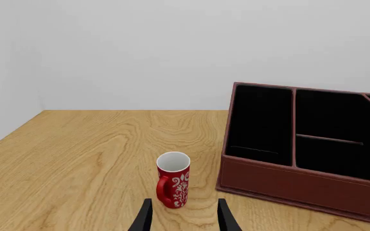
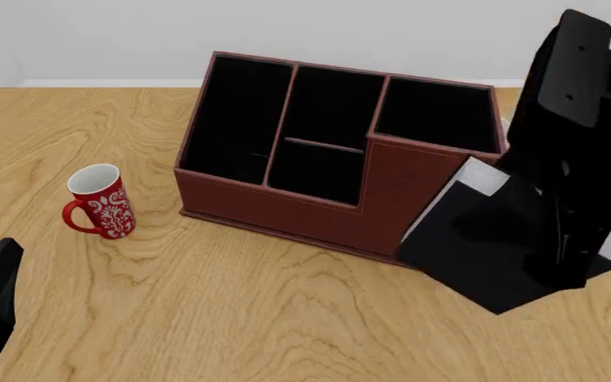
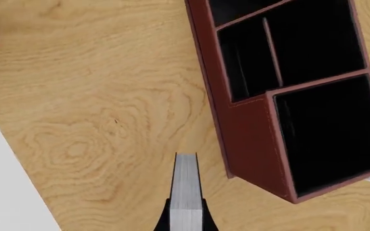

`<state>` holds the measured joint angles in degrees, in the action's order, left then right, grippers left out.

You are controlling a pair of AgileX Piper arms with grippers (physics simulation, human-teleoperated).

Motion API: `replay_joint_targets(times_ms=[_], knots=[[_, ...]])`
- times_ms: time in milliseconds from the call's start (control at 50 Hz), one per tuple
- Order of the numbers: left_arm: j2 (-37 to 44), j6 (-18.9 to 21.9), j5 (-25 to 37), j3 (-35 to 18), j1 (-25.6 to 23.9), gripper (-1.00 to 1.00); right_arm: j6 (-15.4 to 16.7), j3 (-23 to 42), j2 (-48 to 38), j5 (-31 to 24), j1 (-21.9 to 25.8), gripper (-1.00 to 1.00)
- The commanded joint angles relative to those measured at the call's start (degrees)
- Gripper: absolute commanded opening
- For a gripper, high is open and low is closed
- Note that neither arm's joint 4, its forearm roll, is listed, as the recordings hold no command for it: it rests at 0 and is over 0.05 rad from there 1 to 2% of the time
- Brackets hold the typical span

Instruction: Pick up the book and place it in the right compartment of the caddy.

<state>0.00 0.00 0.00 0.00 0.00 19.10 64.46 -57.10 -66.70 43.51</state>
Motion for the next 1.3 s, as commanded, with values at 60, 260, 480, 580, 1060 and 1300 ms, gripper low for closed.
replay_joint_targets(times_ms=[60,260,480,580,1060,1300], knots=[[0.00,0.00,0.00,0.00,0.00,1.00,6.04,10.41,-3.56,-3.20,-3.47,-1.00],[0.00,0.00,0.00,0.00,0.00,1.00,12.32,15.48,-5.70,-3.20,-7.05,-1.00],[0.00,0.00,0.00,0.00,0.00,1.00,17.42,20.52,-7.77,-3.20,-10.75,-1.00],[0.00,0.00,0.00,0.00,0.00,1.00,18.34,21.71,-8.59,-3.20,-11.05,-1.00],[0.00,0.00,0.00,0.00,0.00,1.00,25.07,29.30,-12.96,-3.20,-14.70,-1.00],[0.00,0.00,0.00,0.00,0.00,1.00,26.34,31.66,-15.49,-3.20,-16.39,-1.00]])
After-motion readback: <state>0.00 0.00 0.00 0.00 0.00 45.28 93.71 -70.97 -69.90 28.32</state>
